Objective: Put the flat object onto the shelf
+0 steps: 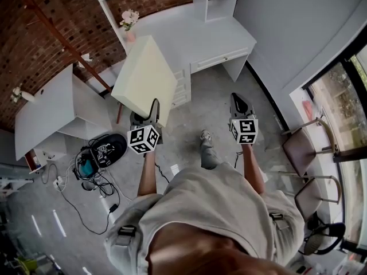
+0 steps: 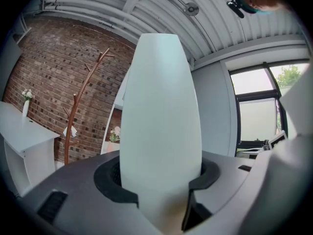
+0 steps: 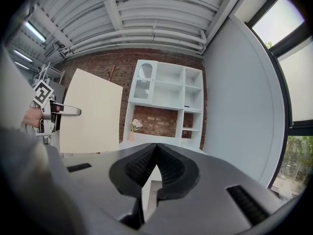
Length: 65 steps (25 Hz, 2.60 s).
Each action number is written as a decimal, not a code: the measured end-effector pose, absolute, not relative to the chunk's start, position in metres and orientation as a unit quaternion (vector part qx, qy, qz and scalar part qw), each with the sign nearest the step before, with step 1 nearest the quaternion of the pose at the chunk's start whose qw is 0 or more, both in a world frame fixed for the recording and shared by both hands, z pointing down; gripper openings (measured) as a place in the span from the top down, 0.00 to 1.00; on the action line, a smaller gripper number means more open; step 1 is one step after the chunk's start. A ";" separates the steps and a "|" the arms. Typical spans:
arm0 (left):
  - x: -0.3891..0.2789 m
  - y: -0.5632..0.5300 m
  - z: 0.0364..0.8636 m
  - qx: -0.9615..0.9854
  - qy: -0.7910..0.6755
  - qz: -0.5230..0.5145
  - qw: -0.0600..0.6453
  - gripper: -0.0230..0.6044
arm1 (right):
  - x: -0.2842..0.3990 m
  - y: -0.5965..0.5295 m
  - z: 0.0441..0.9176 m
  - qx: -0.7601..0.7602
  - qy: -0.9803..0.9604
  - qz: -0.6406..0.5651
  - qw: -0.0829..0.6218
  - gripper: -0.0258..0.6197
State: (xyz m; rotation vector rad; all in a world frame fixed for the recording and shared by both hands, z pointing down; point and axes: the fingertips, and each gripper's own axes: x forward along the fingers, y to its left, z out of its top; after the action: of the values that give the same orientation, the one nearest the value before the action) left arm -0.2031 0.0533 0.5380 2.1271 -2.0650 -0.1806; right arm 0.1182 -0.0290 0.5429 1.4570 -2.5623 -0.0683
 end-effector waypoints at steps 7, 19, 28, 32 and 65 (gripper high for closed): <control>-0.212 0.010 0.540 0.709 -0.698 -0.060 0.082 0.54 | 0.105 -0.077 0.549 0.483 -0.870 -0.021 0.093 0.92; -0.222 -0.118 0.524 0.693 -0.715 -0.061 0.074 0.54 | 0.083 -0.221 0.538 0.455 -0.885 -0.024 0.089 0.92; -0.219 -0.227 0.503 0.690 -0.720 -0.052 0.056 0.54 | 0.093 -0.330 0.534 0.457 -0.886 -0.017 0.083 0.92; -0.218 -0.266 0.497 0.692 -0.719 -0.045 0.045 0.54 | 0.095 -0.368 0.536 0.459 -0.885 -0.013 0.081 0.92; -0.222 -0.408 0.379 0.688 -0.684 0.125 -0.209 0.55 | 0.080 -0.438 0.561 0.473 -0.875 0.009 0.098 0.92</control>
State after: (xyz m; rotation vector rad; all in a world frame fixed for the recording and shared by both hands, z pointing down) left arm -0.2216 -0.4078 0.3789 2.5058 -2.4914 0.4570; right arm 0.0796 -0.4379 0.5605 1.4016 -2.5912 0.0260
